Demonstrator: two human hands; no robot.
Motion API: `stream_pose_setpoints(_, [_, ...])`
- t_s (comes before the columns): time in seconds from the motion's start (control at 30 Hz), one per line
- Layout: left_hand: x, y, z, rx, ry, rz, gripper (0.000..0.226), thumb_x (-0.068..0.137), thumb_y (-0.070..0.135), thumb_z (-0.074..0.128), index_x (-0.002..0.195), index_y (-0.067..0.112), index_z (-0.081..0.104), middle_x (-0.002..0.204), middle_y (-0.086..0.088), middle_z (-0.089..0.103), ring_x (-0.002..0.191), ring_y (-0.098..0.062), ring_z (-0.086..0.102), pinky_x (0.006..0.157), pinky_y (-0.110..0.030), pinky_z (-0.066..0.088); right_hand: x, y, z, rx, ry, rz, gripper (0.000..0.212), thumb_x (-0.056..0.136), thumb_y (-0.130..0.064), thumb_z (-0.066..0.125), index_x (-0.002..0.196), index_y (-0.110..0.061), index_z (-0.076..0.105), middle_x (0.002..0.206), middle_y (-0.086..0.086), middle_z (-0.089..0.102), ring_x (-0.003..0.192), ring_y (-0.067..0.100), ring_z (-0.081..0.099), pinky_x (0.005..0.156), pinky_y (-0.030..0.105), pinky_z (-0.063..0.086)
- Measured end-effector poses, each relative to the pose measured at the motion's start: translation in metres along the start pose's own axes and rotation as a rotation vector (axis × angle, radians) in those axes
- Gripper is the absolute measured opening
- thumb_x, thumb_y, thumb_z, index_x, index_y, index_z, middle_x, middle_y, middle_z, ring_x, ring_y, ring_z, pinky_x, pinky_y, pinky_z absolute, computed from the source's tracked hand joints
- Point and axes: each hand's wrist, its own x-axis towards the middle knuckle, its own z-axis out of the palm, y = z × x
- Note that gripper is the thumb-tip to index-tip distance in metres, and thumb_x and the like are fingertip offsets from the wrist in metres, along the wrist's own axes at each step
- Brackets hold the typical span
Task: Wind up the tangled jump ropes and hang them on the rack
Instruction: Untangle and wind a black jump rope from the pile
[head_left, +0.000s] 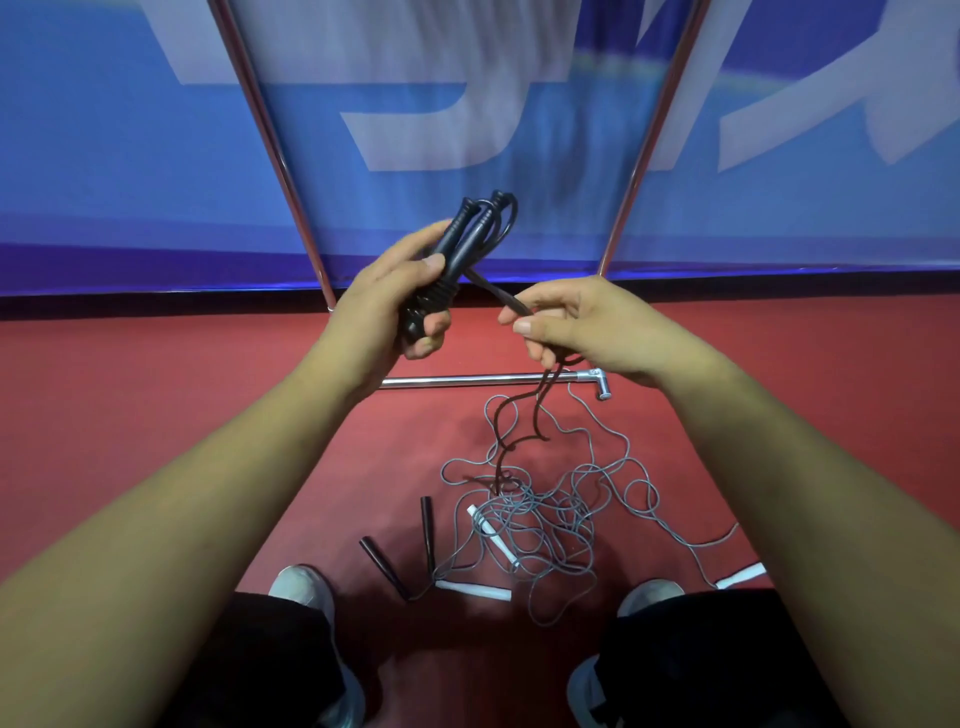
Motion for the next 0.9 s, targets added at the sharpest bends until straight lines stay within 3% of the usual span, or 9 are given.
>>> stream_pose_setpoints(0.07, [0.000, 0.002, 0.001, -0.010, 0.010, 0.014, 0.026, 0.093, 0.023, 0.051, 0.115, 0.014, 0.060, 0.077, -0.002, 0.047, 0.049, -0.011, 0.041, 0.045, -0.022, 0.021, 0.000, -0.001, 0.000, 0.011, -0.001, 0.011, 0.018, 0.095, -0.002, 0.061, 0.110, -0.007, 0.068, 0.072, 0.007, 0.063, 0.061, 0.013, 0.059, 0.065, 0.020, 0.050])
stream_pose_setpoints(0.13, [0.001, 0.003, 0.001, -0.062, 0.065, 0.005, 0.016, 0.092, 0.025, 0.052, 0.103, 0.015, 0.057, 0.074, 0.001, 0.047, 0.050, -0.011, 0.041, 0.044, -0.022, 0.022, 0.000, -0.002, 0.002, 0.026, -0.002, 0.032, 0.019, 0.093, -0.001, 0.063, 0.111, -0.006, 0.068, 0.073, 0.008, 0.065, 0.061, 0.011, 0.060, 0.067, 0.020, 0.050])
stream_pose_setpoints(0.3, [0.003, 0.005, -0.001, -0.076, 0.170, -0.007, 0.007, 0.099, 0.020, 0.048, 0.094, 0.017, 0.052, 0.077, 0.001, 0.047, 0.051, -0.011, 0.043, 0.043, -0.021, 0.025, 0.001, 0.001, 0.004, 0.023, 0.013, 0.077, 0.019, 0.090, -0.001, 0.066, 0.107, -0.008, 0.070, 0.075, 0.008, 0.070, 0.062, 0.011, 0.061, 0.068, 0.025, 0.050])
stream_pose_setpoints(0.4, [0.004, 0.006, -0.004, -0.084, 0.209, -0.004, 0.011, 0.100, 0.020, 0.049, 0.089, 0.019, 0.050, 0.077, 0.001, 0.042, 0.051, -0.011, 0.043, 0.045, -0.023, 0.025, 0.002, 0.002, 0.003, 0.052, 0.043, 0.114, 0.014, 0.089, -0.001, 0.068, 0.101, -0.005, 0.071, 0.074, 0.008, 0.070, 0.057, 0.008, 0.059, 0.060, 0.022, 0.047])
stream_pose_setpoints(0.5, [0.005, 0.007, -0.008, -0.079, 0.248, 0.003, 0.013, 0.101, 0.021, 0.050, 0.088, 0.019, 0.051, 0.076, 0.001, 0.042, 0.052, -0.012, 0.044, 0.045, -0.023, 0.027, 0.002, 0.003, 0.004, 0.125, 0.059, 0.166, 0.013, 0.088, -0.003, 0.069, 0.102, -0.001, 0.070, 0.072, 0.008, 0.068, 0.054, 0.007, 0.054, 0.051, 0.018, 0.044])
stream_pose_setpoints(0.63, [0.008, 0.004, -0.013, -0.075, 0.276, 0.002, 0.013, 0.100, 0.022, 0.052, 0.087, 0.020, 0.051, 0.075, 0.002, 0.044, 0.053, -0.012, 0.045, 0.045, -0.023, 0.030, 0.002, 0.004, 0.003, 0.185, 0.064, 0.194, 0.010, 0.087, -0.002, 0.071, 0.097, -0.003, 0.069, 0.073, 0.008, 0.069, 0.055, 0.006, 0.055, 0.054, 0.019, 0.044])
stream_pose_setpoints(0.77, [0.011, 0.006, -0.016, -0.117, 0.328, -0.003, 0.012, 0.101, 0.021, 0.052, 0.089, 0.020, 0.050, 0.073, 0.004, 0.048, 0.056, -0.011, 0.047, 0.047, -0.022, 0.036, -0.001, 0.008, 0.003, 0.162, 0.060, 0.217, 0.026, 0.086, 0.006, 0.068, 0.108, -0.006, 0.069, 0.065, 0.006, 0.068, 0.051, 0.009, 0.057, 0.055, 0.020, 0.050])
stream_pose_setpoints(0.9, [0.012, 0.009, -0.030, -0.030, 0.370, 0.028, 0.007, 0.101, 0.022, 0.054, 0.095, 0.019, 0.053, 0.072, 0.005, 0.052, 0.058, -0.012, 0.050, 0.048, -0.022, 0.039, -0.005, 0.012, 0.002, 0.212, 0.071, 0.236, 0.021, 0.095, 0.002, 0.059, 0.110, -0.010, 0.065, 0.064, 0.005, 0.058, 0.043, 0.007, 0.039, 0.049, 0.023, 0.045])
